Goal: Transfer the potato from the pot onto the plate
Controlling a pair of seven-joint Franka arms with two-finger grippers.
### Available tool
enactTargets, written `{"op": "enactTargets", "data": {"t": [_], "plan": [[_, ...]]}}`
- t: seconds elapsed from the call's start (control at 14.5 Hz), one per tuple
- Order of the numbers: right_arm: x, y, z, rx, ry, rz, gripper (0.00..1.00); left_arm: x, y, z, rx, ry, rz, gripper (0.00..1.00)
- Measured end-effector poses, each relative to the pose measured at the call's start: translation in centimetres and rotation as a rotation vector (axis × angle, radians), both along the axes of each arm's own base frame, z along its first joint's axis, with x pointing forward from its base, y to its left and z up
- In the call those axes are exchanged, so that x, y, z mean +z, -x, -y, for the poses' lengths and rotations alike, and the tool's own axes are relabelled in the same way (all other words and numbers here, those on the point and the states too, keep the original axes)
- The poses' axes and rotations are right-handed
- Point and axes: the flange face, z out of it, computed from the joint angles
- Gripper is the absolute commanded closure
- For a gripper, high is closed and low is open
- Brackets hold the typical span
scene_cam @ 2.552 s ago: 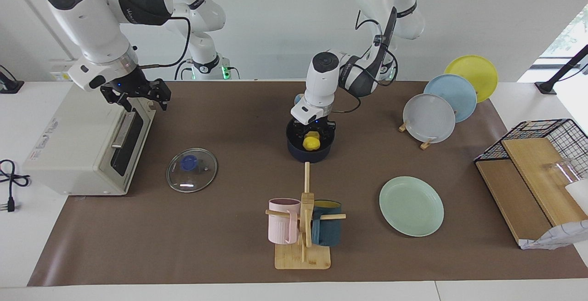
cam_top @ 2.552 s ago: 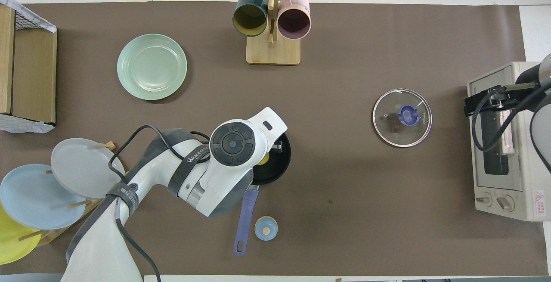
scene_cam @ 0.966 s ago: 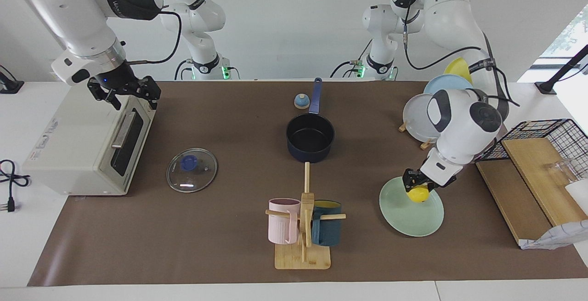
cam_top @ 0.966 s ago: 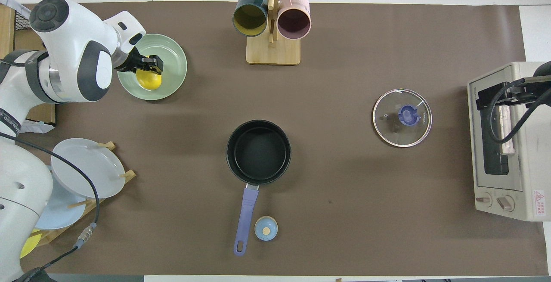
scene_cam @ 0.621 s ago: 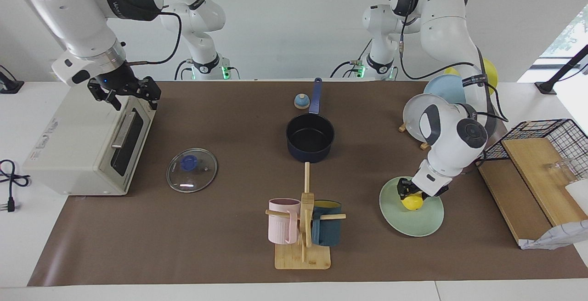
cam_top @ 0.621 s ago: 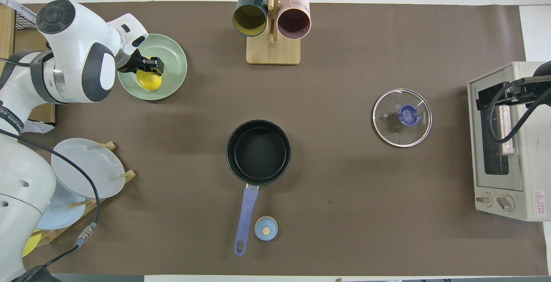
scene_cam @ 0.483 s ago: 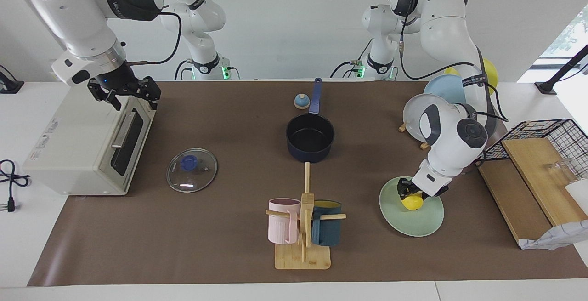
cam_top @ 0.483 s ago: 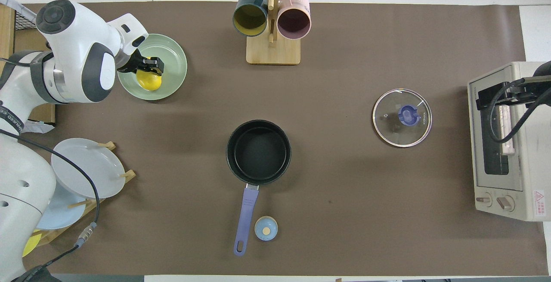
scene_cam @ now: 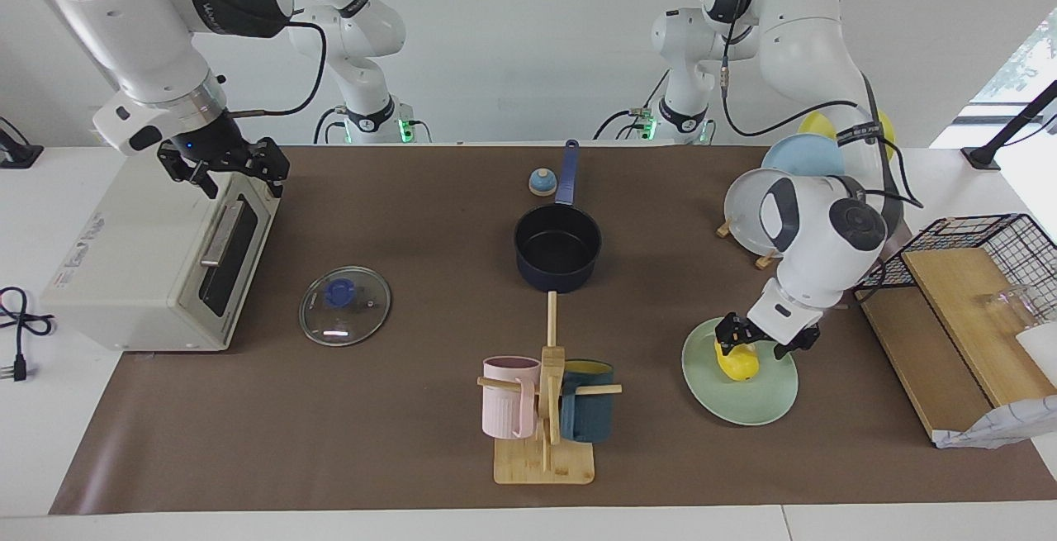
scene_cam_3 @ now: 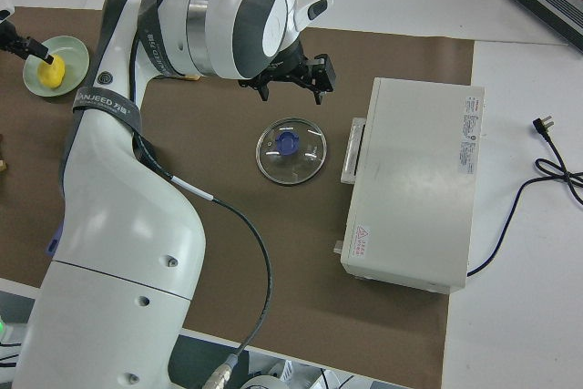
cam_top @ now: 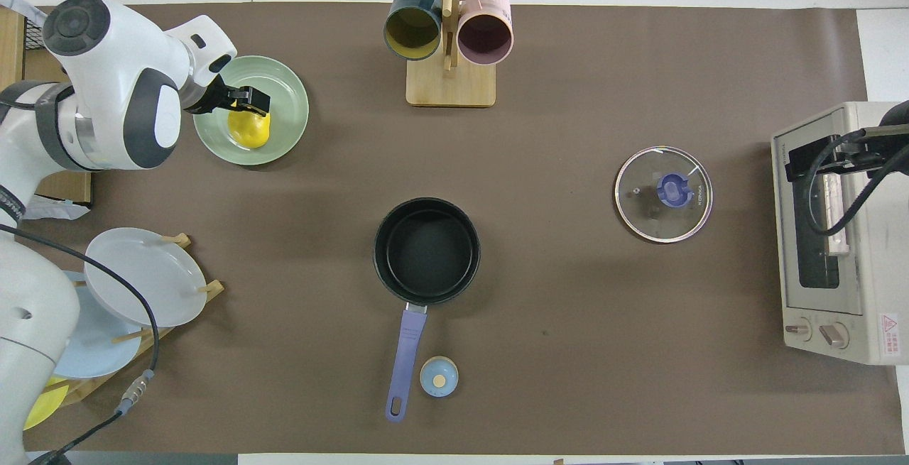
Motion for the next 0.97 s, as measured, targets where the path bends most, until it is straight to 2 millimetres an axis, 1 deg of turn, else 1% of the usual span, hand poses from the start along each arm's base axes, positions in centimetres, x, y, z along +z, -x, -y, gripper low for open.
{"op": "enactTargets", "data": {"t": [0.14, 0.28, 0.41, 0.55, 0.69, 0.76, 0.83, 0.9, 0.97], "plan": [[0.0, 0.0, 0.0, 0.000, 0.000, 0.000, 0.00, 6.3, 1.6, -1.8, 0.043, 0.003, 0.000, 0.00], [0.0, 0.0, 0.0, 0.000, 0.000, 0.000, 0.00, 12.1, 4.2, -3.5, 0.079, 0.004, -0.010, 0.00], [0.0, 0.0, 0.0, 0.000, 0.000, 0.000, 0.00, 17.0, 7.3, -4.5, 0.091, 0.006, -0.032, 0.00], [0.0, 0.0, 0.0, 0.000, 0.000, 0.000, 0.00, 21.2, 11.0, -5.4, 0.097, 0.007, -0.072, 0.00], [0.0, 0.0, 0.0, 0.000, 0.000, 0.000, 0.00, 24.2, 14.1, -6.2, 0.101, 0.009, -0.103, 0.00], [0.0, 0.0, 0.0, 0.000, 0.000, 0.000, 0.00, 25.1, 15.2, -6.4, 0.100, 0.009, -0.114, 0.00], [0.0, 0.0, 0.0, 0.000, 0.000, 0.000, 0.00, 25.6, 16.2, -6.5, 0.099, 0.009, -0.126, 0.00], [0.0, 0.0, 0.0, 0.000, 0.000, 0.000, 0.00, 25.6, 17.0, -6.5, 0.097, 0.009, -0.143, 0.00], [0.0, 0.0, 0.0, 0.000, 0.000, 0.000, 0.00, 25.3, 17.7, -6.5, 0.096, 0.008, -0.160, 0.00]]}}
